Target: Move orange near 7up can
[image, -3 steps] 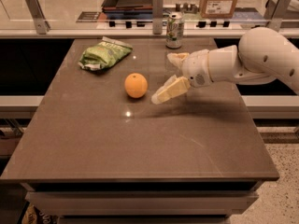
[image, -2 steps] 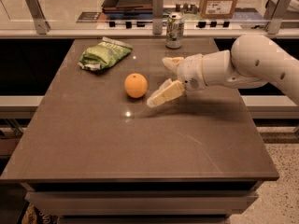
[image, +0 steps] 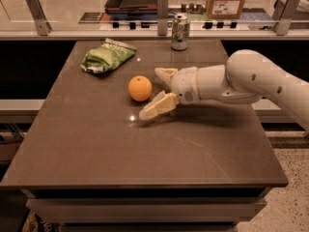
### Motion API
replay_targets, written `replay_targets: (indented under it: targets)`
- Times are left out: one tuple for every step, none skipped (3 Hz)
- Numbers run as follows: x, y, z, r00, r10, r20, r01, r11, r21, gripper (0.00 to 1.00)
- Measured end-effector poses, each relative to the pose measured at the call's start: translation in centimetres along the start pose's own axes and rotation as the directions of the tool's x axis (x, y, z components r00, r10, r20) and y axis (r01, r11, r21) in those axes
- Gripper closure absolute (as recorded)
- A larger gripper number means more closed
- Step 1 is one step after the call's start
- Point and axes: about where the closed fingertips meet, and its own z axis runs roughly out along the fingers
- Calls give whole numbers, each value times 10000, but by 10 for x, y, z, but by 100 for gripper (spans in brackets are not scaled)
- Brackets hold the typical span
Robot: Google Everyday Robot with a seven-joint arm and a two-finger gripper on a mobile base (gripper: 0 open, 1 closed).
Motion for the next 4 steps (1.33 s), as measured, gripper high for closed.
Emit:
replay_targets:
  targets:
    - [-8, 14, 13, 9995, 67, 308, -62, 9998, -173, 0]
    - [-16, 17, 25, 9978, 43, 659, -30, 9998, -198, 0]
    - [-17, 18, 26, 9979, 28, 653, -12, 9997, -237, 18]
    - [-18, 19, 28, 9979, 18, 654, 0, 9996, -272, 40]
